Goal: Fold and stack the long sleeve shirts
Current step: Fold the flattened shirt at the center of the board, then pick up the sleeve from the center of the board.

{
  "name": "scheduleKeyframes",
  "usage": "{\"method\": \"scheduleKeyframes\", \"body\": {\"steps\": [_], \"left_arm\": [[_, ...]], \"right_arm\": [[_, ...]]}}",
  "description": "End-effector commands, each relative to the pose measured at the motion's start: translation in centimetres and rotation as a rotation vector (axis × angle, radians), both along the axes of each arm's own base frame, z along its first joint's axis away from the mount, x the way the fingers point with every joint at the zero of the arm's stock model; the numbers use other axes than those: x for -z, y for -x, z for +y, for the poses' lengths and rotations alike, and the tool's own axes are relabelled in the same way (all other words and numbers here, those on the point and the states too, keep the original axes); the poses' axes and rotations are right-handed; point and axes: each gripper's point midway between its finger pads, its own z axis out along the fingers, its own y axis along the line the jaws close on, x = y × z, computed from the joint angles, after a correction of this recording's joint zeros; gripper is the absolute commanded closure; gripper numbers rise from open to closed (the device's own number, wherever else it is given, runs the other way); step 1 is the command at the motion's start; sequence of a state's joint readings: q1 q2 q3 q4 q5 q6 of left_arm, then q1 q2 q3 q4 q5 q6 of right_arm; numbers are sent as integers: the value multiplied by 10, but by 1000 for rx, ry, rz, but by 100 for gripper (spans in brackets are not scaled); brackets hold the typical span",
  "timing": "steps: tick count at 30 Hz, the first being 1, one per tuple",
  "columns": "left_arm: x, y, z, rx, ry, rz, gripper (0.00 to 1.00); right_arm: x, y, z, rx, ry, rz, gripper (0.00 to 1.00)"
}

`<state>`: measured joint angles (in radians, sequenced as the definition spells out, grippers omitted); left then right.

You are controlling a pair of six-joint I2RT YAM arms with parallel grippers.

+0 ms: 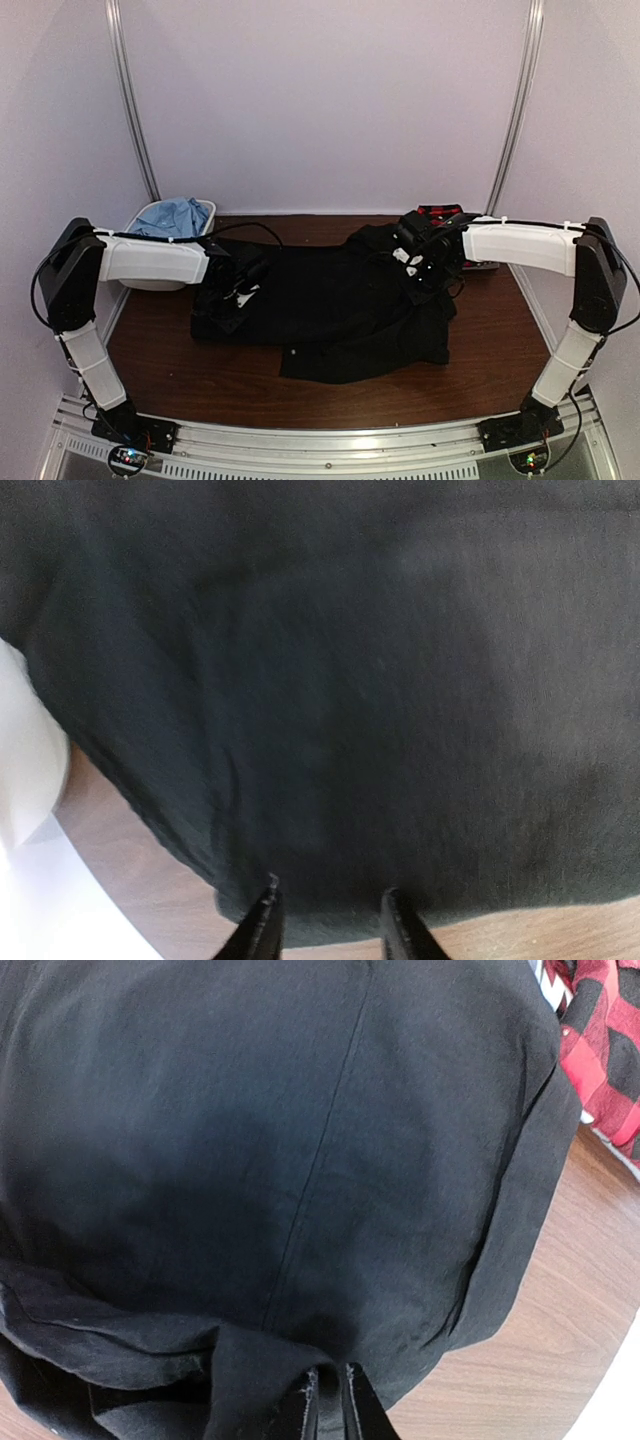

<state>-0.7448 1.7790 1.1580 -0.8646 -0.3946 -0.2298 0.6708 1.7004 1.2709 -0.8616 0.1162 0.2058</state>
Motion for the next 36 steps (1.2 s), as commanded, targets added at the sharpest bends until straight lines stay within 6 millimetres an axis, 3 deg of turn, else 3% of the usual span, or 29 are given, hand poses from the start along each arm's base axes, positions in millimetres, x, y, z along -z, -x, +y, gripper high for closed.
{"method": "scheduleKeyframes", "body": {"steps": [1, 7, 10, 14, 17, 20, 22, 28, 31, 36], "left_arm": [[11, 16, -2, -47, 41, 52, 69], [20, 44, 5, -90, -2, 98, 83], [21, 58, 12, -117, -9, 112, 86], [8, 64, 14, -143, 7, 84, 88], [-13, 51, 5, -157, 69, 2, 88], [-37, 32, -12, -157, 169, -94, 82], [-52, 21, -25, -146, 243, -154, 72], [-93, -5, -48, -117, 405, -309, 50], [-100, -10, -57, -99, 451, -325, 43], [-93, -10, -66, -79, 463, -289, 39]], "right_arm": [[-3, -19, -5, 26, 30, -46, 88], [2, -31, -19, 67, 111, -60, 87], [-7, -31, -20, 85, 91, -90, 86], [-26, -15, -14, 80, -36, -104, 75], [-34, 7, -11, 91, -158, -102, 65], [-28, 36, -11, 113, -262, -82, 56], [-24, 56, -6, 123, -331, -68, 54], [-9, 109, 23, 154, -559, -51, 40], [-2, 126, 46, 181, -724, -40, 38], [17, 135, 59, 265, -798, -33, 37]]}}
